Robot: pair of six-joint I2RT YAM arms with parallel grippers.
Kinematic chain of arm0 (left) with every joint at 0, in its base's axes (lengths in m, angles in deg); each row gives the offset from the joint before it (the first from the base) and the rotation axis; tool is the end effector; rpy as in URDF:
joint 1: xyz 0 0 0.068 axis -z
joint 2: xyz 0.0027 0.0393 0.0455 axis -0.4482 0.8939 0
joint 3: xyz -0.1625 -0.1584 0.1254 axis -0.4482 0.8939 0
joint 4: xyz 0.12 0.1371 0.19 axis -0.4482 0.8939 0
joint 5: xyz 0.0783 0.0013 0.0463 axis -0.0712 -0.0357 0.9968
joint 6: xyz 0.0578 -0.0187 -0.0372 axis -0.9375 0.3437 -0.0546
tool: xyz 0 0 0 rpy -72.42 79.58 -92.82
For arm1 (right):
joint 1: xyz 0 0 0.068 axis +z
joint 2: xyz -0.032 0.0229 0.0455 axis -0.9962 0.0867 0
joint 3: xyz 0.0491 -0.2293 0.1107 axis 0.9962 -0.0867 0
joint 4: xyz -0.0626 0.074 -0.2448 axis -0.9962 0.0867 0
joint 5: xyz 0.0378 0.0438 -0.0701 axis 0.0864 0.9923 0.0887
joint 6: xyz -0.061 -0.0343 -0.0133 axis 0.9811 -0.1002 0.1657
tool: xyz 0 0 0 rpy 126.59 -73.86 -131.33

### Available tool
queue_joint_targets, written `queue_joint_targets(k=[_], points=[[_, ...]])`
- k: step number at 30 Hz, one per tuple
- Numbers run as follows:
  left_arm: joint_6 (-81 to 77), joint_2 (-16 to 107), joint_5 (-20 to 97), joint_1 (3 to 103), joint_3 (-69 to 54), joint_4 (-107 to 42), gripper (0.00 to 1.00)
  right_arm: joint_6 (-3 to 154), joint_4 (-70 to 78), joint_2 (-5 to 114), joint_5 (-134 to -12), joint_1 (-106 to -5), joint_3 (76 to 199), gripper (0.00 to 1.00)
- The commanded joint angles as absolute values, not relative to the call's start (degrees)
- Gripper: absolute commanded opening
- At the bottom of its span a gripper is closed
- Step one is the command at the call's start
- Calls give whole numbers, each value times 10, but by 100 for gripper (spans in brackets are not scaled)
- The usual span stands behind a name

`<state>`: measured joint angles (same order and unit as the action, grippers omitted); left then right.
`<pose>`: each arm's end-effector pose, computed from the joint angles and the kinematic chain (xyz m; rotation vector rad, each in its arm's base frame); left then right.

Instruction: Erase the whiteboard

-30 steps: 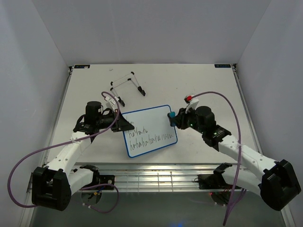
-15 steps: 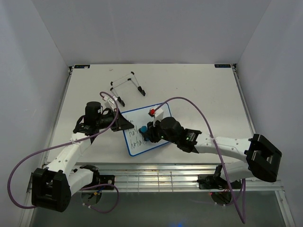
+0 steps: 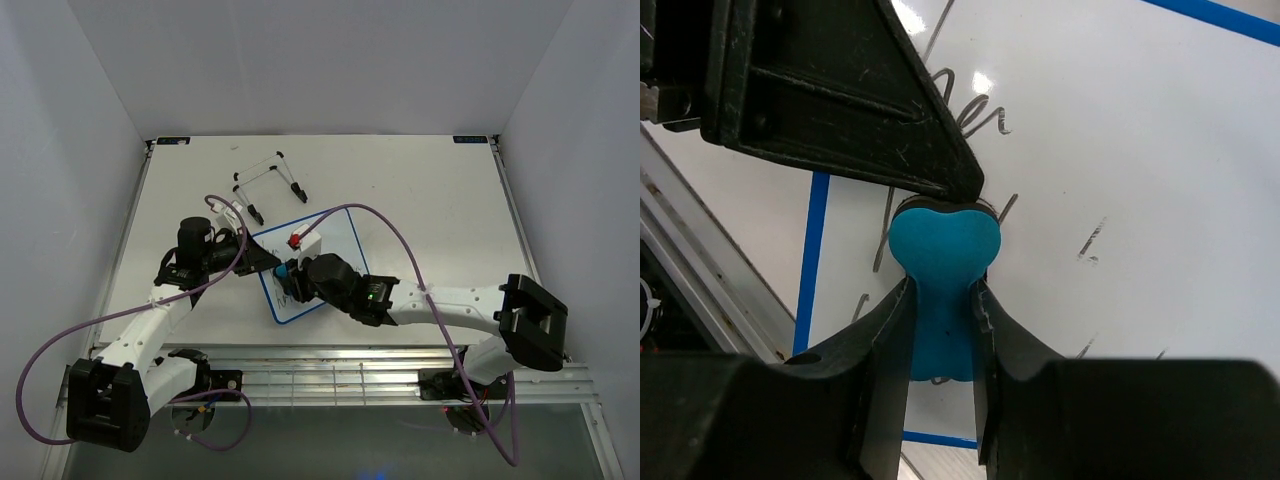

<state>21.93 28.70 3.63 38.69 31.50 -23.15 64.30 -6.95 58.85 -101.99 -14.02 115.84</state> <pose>0.2242 -0.0888 0.2126 0.0250 2.2359 -1.2701 0.1380 0.3346 0.2406 -0.6461 1.8605 0.6737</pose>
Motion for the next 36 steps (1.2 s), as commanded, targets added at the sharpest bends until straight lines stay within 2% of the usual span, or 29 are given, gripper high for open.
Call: queue_joint_targets(k=[1,7,14,22,26,36], points=[[258,269,-45,408,304,-259,0,620,-94,601,-1029,-165,1116,22],[255,271,-59,412,307,-258,0,622,-114,577,-982,-289,1042,22],[257,267,-55,417,310,-258,0,646,-101,609,-956,-335,1099,22],[277,251,-1,417,308,-258,0,610,-129,579,-935,-253,1064,22],[284,250,14,417,312,-259,0,595,-147,558,-942,-180,1052,22],[292,241,19,417,324,-261,0,601,-152,612,-951,-95,1132,22]])
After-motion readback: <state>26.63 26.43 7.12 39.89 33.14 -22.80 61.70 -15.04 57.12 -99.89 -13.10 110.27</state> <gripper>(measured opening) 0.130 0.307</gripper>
